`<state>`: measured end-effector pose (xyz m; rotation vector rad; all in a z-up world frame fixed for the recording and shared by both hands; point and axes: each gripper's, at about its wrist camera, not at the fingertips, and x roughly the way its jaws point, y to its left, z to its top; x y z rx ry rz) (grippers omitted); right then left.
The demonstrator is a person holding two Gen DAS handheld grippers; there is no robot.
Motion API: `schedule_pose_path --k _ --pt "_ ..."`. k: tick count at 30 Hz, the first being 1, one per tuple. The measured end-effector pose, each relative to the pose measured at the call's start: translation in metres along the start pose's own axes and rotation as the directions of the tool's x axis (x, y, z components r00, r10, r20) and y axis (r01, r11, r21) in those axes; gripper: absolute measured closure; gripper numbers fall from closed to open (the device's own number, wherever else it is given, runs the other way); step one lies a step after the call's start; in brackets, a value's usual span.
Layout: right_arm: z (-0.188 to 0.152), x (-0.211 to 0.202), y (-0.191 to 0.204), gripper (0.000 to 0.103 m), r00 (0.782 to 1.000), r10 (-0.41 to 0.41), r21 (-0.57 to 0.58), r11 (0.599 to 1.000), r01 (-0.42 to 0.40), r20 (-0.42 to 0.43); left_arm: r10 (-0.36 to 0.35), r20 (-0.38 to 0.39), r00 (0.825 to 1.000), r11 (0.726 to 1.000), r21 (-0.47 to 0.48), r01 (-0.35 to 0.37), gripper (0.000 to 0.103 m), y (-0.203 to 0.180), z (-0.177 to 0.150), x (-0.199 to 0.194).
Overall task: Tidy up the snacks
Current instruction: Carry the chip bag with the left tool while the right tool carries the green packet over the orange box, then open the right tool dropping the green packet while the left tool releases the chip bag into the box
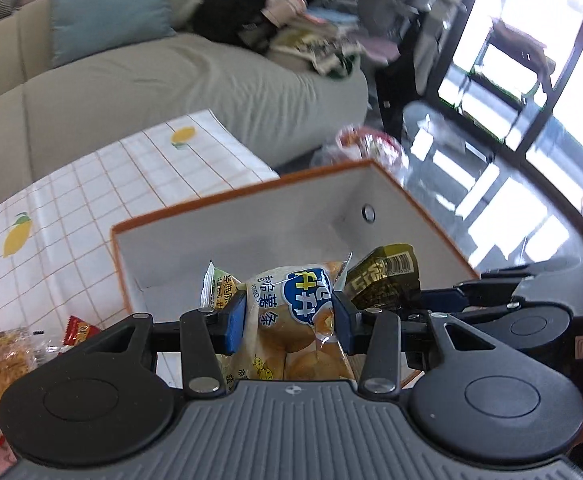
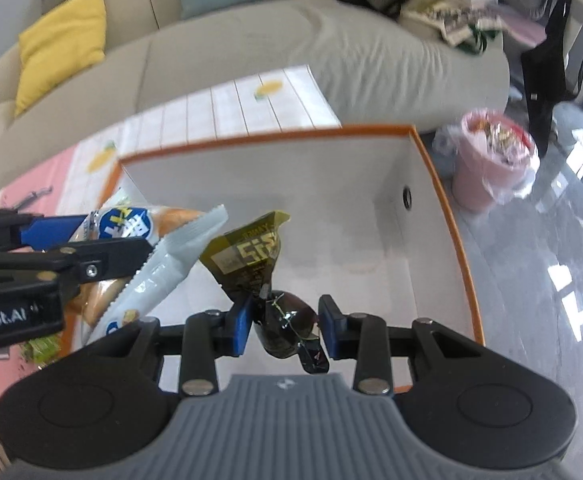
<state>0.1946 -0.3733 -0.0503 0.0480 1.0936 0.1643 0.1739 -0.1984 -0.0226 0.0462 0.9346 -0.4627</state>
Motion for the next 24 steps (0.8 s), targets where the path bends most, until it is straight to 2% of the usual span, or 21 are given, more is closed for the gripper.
schedule_pose_path --k 9,12,19,24 --pt "-0.009 0.027 -0.006 0.069 0.993 0.002 -0.004 1.0 -0.003 -0.122 0.006 -0.107 0.994 0.997 0.076 0.002 0.053 -0.007 -0.006 0.027" --pt "-0.012 0.033 -0.009 0.069 0.987 0.019 0.015 1.0 -0.017 -0.16 0.033 -0.154 0.988 0.996 0.092 -0.019 0.053 -0.008 -0.008 0.036" --pt "-0.01 0.042 -0.007 0.069 0.978 0.015 0.007 1.0 -0.014 -0.206 0.092 -0.252 0.963 0.991 0.113 -0.065 0.052 -0.009 -0.012 0.05" --pt "-0.009 0.045 -0.006 0.069 0.977 0.015 0.02 1.0 -0.011 -0.212 0.112 -0.269 0.957 0.989 0.127 -0.08 0.05 -0.007 -0.016 0.055"
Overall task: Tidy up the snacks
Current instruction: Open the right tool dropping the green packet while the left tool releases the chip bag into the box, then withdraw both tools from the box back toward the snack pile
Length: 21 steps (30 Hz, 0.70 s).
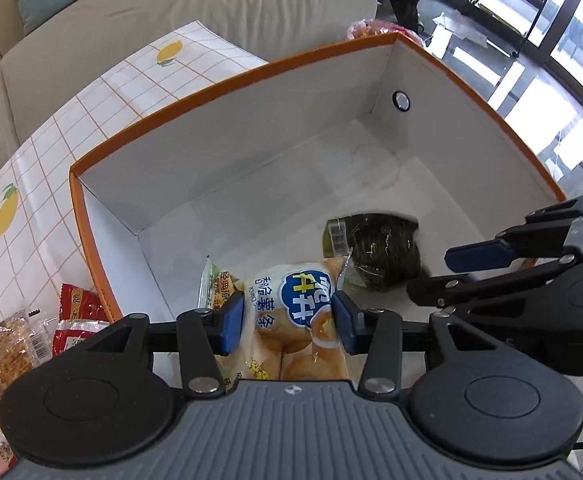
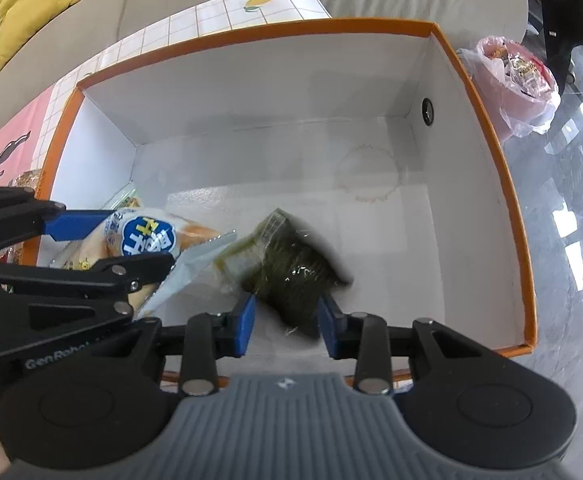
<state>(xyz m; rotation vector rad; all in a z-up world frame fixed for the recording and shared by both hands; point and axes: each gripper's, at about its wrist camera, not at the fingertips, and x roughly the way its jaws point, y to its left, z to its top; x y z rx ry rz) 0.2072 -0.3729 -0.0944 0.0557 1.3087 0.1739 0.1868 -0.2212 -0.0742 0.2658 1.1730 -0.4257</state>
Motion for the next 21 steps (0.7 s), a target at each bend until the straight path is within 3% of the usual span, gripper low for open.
schedule_pose_path --k 9,11,14,21 --pt "0.002 -0.003 0.003 0.065 0.999 -0.032 -0.015 0.999 0.033 0.009 0.038 -0.005 0.999 0.999 0.026 -0.038 0.039 -0.003 -0.002 -0.001" --pt "0.002 -0.006 0.003 0.061 0.999 -0.039 -0.024 0.999 0.04 0.017 0.044 0.012 0.999 0.999 0.024 -0.044 0.028 -0.002 -0.002 -0.005" --pt "0.001 -0.014 -0.002 0.051 0.998 -0.037 -0.007 0.999 0.037 0.042 0.037 0.051 0.998 0.999 0.008 -0.037 0.024 0.002 -0.004 -0.018" --pt "-0.01 -0.045 0.003 0.041 0.983 -0.055 -0.009 0.998 0.057 0.173 0.024 0.175 0.984 0.998 -0.058 -0.014 0.024 0.012 -0.015 -0.064"
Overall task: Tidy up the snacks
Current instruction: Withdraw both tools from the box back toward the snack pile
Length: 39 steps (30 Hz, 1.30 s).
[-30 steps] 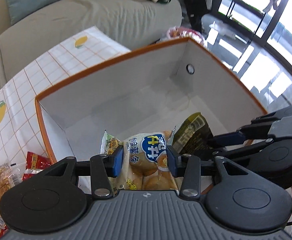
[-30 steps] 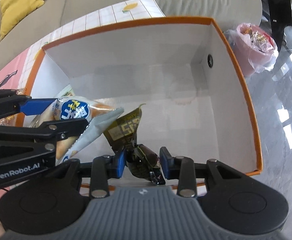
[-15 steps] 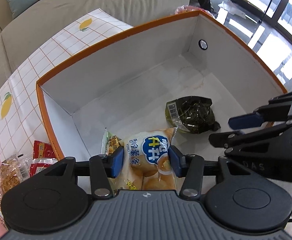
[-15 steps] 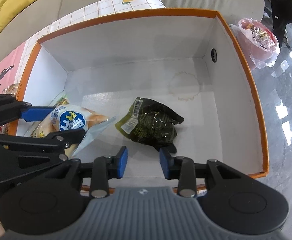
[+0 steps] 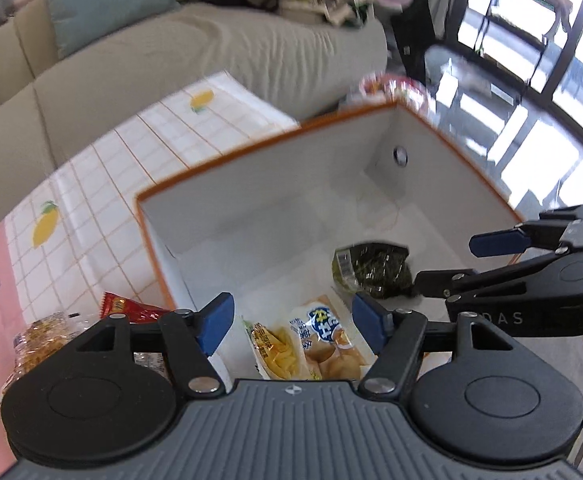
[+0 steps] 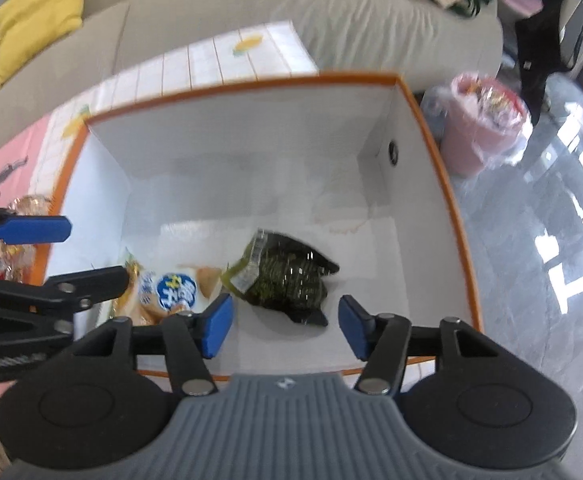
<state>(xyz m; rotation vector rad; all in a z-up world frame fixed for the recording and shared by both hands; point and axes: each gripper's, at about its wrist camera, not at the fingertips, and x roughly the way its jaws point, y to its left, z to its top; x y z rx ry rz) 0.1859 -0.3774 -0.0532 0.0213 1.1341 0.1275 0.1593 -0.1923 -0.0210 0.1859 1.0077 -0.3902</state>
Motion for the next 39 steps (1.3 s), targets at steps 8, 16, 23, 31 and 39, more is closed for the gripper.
schedule_pose_path --k 8,16,23,31,39 --pt "-0.019 -0.051 0.03 0.019 0.972 -0.016 -0.014 1.0 0.02 0.232 0.018 0.144 0.989 0.999 -0.052 -0.011 0.024 0.016 -0.02 -0.059" --pt "-0.052 -0.089 0.076 0.019 0.924 0.002 -0.02 1.0 0.006 0.383 0.057 0.178 0.982 0.993 -0.11 -0.037 0.024 0.043 -0.062 -0.097" --pt "-0.082 -0.101 0.118 0.019 0.91 0.049 -0.054 0.998 -0.029 0.411 0.075 0.145 0.987 0.984 -0.173 -0.049 0.024 0.075 -0.109 -0.113" --pt "-0.109 -0.09 0.161 0.019 0.941 0.158 -0.099 0.986 -0.134 0.3 0.036 0.058 0.998 0.962 -0.271 -0.019 0.024 0.111 -0.154 -0.113" --pt "-0.12 -0.053 0.197 0.028 0.971 0.205 -0.104 0.976 -0.192 0.122 0.035 -0.041 0.999 0.975 -0.22 -0.043 0.024 0.136 -0.179 -0.1"
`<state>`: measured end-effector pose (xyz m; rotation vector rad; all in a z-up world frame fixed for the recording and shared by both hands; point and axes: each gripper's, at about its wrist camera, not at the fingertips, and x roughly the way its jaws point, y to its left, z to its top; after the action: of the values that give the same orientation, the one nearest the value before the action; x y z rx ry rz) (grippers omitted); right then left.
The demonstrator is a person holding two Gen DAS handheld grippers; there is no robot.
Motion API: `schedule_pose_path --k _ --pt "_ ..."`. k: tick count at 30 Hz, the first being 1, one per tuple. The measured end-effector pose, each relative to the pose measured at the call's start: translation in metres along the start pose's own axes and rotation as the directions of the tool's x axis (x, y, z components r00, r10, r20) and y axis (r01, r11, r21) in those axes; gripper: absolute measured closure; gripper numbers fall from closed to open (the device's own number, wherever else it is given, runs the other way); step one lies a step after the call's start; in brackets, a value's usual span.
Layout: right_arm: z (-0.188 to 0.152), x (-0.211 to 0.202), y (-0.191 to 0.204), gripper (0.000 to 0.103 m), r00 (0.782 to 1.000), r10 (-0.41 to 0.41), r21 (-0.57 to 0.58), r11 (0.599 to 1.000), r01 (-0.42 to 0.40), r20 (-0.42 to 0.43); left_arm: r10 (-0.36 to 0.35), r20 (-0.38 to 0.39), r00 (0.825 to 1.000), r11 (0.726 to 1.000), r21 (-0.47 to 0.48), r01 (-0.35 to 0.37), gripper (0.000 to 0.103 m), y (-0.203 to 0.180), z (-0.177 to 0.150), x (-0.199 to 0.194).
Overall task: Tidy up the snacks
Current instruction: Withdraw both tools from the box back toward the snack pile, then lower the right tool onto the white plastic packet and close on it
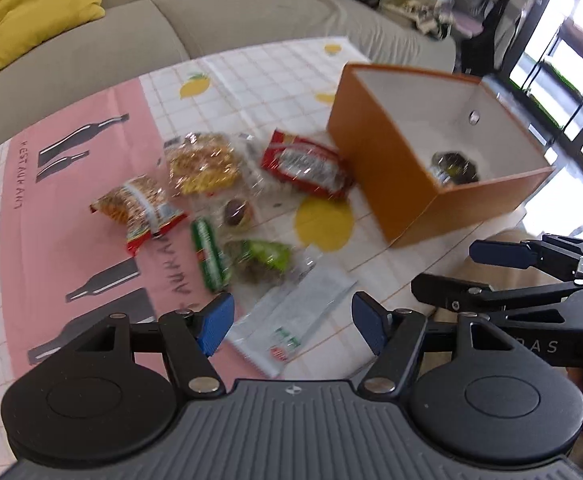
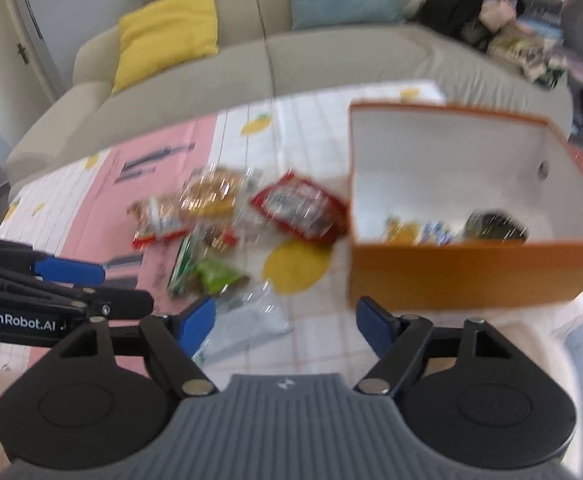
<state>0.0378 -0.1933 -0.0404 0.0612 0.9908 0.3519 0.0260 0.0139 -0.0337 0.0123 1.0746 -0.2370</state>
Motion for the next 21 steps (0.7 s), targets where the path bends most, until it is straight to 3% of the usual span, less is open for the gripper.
schedule_pose_path --k 6,11,16,21 --pt "-0.007 0.041 0.011 0.032 0.993 0.041 0.061 0.998 -0.034 -0.109 0.009 -0.029 1.0 1.0 -0.006 -0.009 0.025 0.018 -0.001 0.017" --pt "-0.007 0.074 0.017 0.038 0.986 0.027 0.048 0.999 -0.019 -0.162 -0.009 -0.038 0.999 1.0 0.013 0.009 0.028 0.026 0.002 0.035" --pt "-0.005 0.102 0.014 0.04 0.971 0.025 0.085 0.996 -0.005 -0.239 0.018 -0.108 0.994 1.0 -0.005 -0.019 0.028 0.036 0.004 0.06" --pt "-0.014 0.115 0.013 0.042 0.95 0.065 0.128 0.991 -0.027 -0.306 0.0 -0.183 0.983 0.999 -0.039 -0.007 0.043 0.044 -0.004 0.082"
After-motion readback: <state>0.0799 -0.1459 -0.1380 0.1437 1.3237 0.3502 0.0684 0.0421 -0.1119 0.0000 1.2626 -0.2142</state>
